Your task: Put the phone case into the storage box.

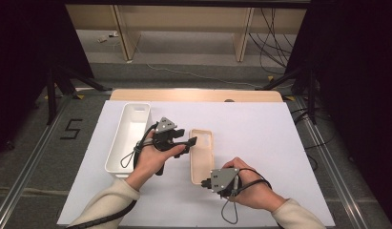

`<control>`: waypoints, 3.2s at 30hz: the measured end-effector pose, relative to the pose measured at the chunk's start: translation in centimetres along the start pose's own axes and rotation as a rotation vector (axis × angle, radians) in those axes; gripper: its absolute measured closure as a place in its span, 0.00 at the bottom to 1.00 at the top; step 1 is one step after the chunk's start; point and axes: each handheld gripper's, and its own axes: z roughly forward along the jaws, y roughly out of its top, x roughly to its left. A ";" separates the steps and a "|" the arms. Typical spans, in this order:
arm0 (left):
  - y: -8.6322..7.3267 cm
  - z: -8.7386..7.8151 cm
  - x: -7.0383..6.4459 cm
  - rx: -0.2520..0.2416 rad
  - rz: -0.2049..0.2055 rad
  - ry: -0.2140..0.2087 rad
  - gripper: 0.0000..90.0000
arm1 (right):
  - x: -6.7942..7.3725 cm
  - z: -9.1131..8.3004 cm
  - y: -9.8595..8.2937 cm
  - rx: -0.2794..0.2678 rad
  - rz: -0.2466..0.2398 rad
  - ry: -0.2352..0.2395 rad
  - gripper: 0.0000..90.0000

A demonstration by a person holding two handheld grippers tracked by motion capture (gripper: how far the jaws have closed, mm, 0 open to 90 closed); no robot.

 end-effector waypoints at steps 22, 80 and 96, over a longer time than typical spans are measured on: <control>0.0 0.3 -0.3 -0.003 -0.090 -0.035 0.72 | 0.1 0.2 0.1 0.012 -0.023 -0.007 0.98; 1.1 -3.0 -1.9 -0.211 0.040 0.030 0.91 | -1.3 -0.5 -2.3 -0.149 0.323 -0.128 0.29; 1.1 -4.4 -1.4 -0.223 0.048 0.044 0.91 | -1.5 -1.8 -3.8 -0.213 0.408 -0.205 0.24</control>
